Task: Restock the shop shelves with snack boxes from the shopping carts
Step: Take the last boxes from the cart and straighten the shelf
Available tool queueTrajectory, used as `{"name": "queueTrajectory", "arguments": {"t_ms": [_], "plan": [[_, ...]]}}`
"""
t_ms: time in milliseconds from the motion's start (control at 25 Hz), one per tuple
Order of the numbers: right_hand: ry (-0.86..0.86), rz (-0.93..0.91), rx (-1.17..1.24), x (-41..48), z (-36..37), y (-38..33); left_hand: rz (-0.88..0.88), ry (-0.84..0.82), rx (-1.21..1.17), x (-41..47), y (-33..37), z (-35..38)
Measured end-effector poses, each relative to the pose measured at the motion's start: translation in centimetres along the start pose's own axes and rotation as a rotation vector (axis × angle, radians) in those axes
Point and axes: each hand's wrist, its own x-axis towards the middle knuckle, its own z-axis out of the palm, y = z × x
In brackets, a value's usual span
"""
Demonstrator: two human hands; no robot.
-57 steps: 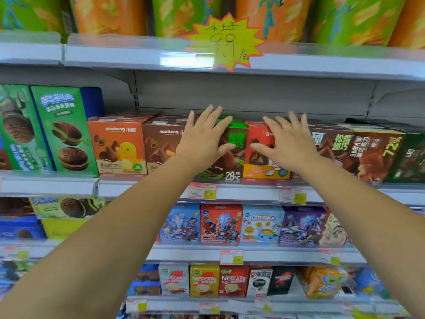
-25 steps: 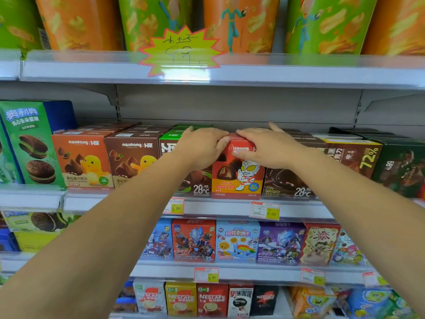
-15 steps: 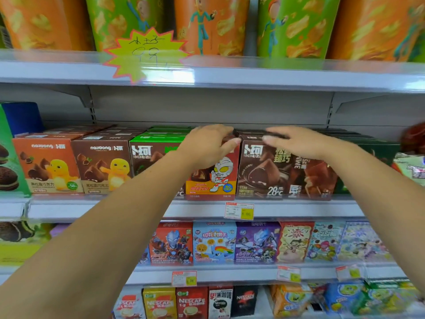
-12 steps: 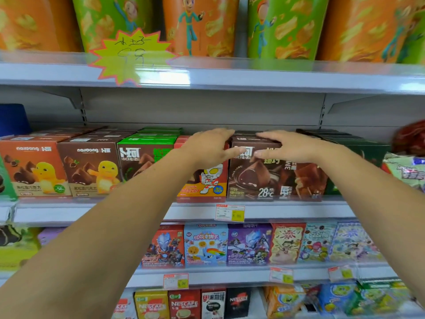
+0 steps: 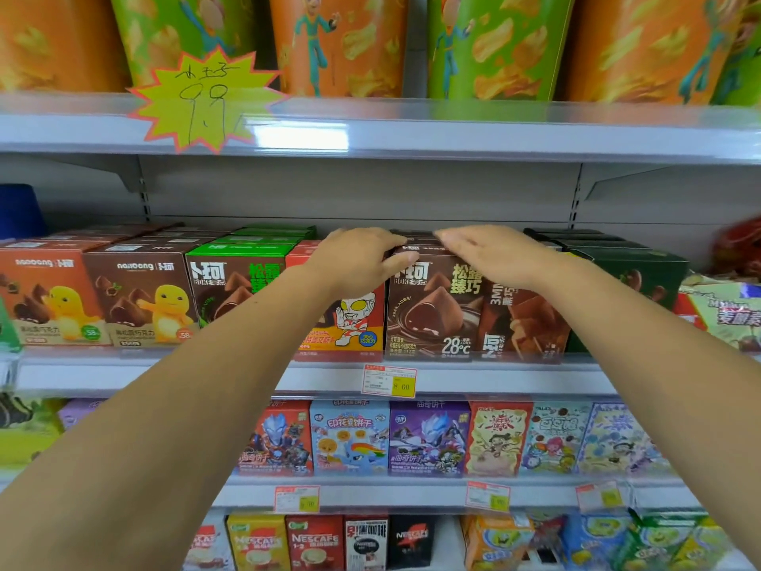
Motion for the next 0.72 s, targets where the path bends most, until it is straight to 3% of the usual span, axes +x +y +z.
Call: {"name": "queueTrajectory", "arguments": {"t_ms": [120, 320, 520, 720], "plan": [[0.012, 0.1, 0.032, -1.0, -2.4, 2.4, -0.002, 0.026, -0.013, 0.5, 1.1, -0.7], [-0.211, 0.211, -0.048, -3.6, -5.0, 6.9, 0.049, -0.031, -0.042, 2.0, 4.7, 0.1], [-0.241, 0.099, 0.022, -4.0, -4.6, 9.1, -0.006, -0.078, 0.034, 3.1, 7.3, 0.5], [-0.211, 0.055, 0.062, -3.9, -5.0, 10.4, 0.001, -0.143, -0.04, 4.4, 8.6, 0.5]]}}
